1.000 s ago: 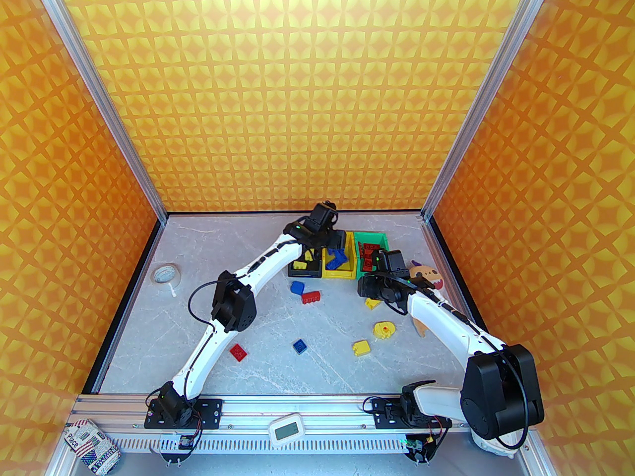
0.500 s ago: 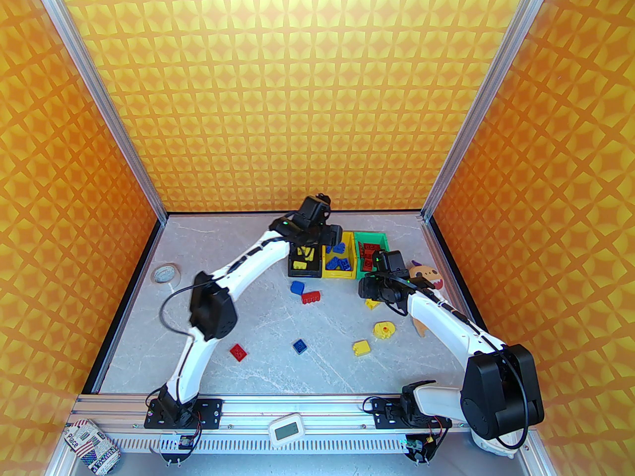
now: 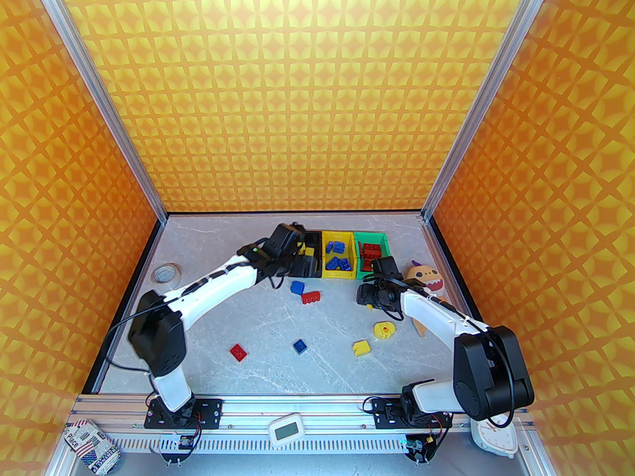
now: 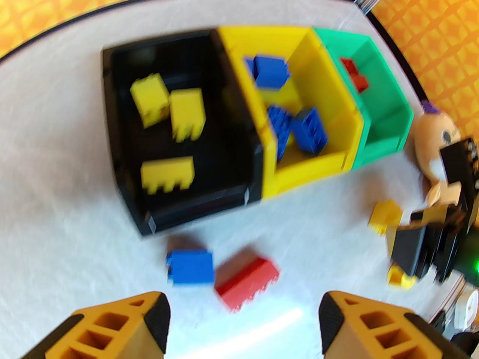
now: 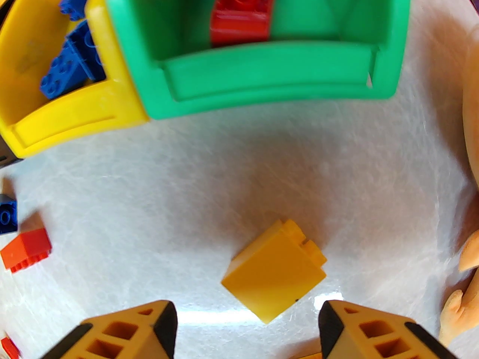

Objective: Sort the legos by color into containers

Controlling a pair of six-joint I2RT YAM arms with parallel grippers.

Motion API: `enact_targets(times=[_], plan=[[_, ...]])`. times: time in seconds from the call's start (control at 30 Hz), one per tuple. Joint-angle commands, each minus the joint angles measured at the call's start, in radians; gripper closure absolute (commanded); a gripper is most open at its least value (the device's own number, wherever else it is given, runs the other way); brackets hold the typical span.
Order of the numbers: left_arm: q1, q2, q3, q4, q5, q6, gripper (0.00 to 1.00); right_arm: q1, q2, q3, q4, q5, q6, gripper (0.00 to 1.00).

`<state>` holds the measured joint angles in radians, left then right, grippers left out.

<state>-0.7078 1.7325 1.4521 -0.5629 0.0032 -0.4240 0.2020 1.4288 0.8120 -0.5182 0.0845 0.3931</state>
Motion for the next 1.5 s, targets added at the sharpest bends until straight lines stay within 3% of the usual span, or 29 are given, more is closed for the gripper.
enact_targets(times=[0.0,0.27,0.5,0.77,1.27,1.47], plan=[[-0.002,-0.056,-0.042,0.031,-0.006,-0.02,0.3,0.007,0.024,-0.008,0.031,0.034,0.052,0.3],[-0.002,-0.091,-0.079,0.035,-0.006,-0.036,0.3,0.005,0.098,0.007,0.051,0.026,0.041,0.3],[-0.002,-0.09,-0.067,0.031,-0.007,-0.041,0.31,0.008,0.111,0.015,0.131,-0.071,-0.049,0.35],[-0.002,-0.088,-0.056,0.018,-0.006,-0.036,0.31,0.017,0.148,0.045,0.104,-0.045,-0.112,0.4],[-0.002,-0.132,-0.091,-0.002,-0.006,-0.022,0.31,0.048,0.187,0.096,0.063,-0.013,-0.129,0.7],[-0.002,-0.148,-0.102,-0.004,-0.006,-0.024,0.31,0.078,0.1,0.107,0.055,-0.089,-0.143,0.72]])
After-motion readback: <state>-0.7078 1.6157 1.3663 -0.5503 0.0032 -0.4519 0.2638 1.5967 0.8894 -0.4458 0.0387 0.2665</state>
